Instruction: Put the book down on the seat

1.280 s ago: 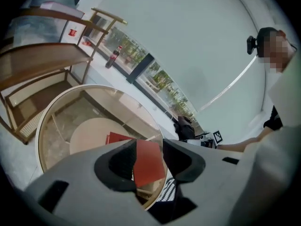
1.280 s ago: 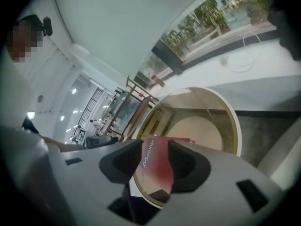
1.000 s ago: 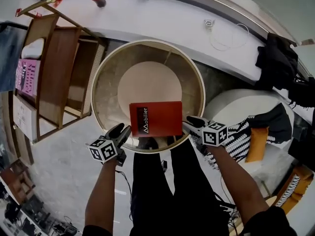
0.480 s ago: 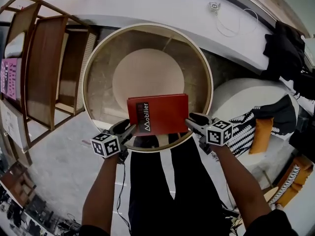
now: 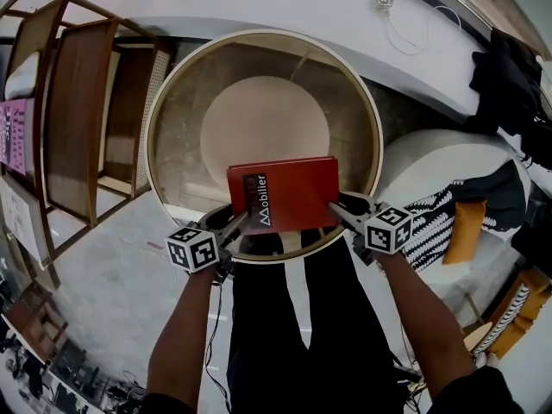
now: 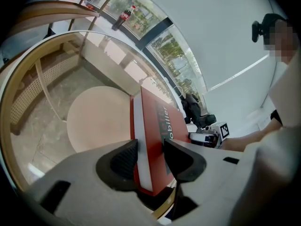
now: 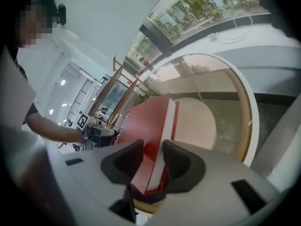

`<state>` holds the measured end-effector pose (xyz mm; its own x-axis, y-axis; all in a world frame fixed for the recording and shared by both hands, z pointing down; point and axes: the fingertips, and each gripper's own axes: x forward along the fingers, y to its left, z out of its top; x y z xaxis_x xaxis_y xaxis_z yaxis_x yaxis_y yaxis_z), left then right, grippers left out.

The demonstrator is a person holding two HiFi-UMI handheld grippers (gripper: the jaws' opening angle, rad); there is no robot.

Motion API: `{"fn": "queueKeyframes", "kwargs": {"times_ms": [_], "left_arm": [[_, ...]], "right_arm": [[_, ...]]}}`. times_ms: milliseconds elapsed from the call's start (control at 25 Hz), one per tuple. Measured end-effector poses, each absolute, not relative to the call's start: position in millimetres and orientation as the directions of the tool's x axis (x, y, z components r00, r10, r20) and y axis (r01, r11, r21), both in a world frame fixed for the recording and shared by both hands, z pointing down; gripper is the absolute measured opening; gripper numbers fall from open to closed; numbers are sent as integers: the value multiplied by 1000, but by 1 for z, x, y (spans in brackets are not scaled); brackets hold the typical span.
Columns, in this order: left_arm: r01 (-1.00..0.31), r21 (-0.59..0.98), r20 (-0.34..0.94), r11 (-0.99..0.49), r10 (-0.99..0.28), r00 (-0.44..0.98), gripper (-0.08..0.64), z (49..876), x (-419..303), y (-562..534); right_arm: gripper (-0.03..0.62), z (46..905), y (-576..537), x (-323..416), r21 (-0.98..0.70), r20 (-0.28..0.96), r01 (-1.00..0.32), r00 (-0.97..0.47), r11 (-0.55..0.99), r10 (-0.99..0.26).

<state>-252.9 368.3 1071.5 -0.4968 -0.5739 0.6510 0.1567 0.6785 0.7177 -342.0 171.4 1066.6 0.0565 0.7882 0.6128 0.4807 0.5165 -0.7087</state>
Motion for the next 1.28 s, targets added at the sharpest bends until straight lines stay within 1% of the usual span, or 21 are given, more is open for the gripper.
{"fn": "queueKeyframes", "kwargs": {"times_ms": [320, 600, 920, 1120, 1280], "left_arm": [[134, 707, 654, 695, -571, -496, 176, 1062, -256, 376], [106, 714, 619, 692, -553, -558, 175, 1016, -270, 391], [35, 693, 546, 720, -493, -677, 172, 897, -308, 414], [-21, 657, 472, 754, -433, -768, 170, 803, -335, 429], [-78, 600, 398, 796, -381, -835, 167, 722, -358, 445]], "right_arm": [[135, 1057, 178, -343, -704, 615, 480, 41, 524, 788], [130, 1001, 199, -371, -670, 575, 558, -27, 490, 817], [129, 880, 221, -411, -615, 500, 647, -121, 450, 857], [126, 786, 233, -437, -574, 420, 713, -166, 403, 892], [126, 710, 245, -458, -533, 332, 764, -207, 364, 920]]}}
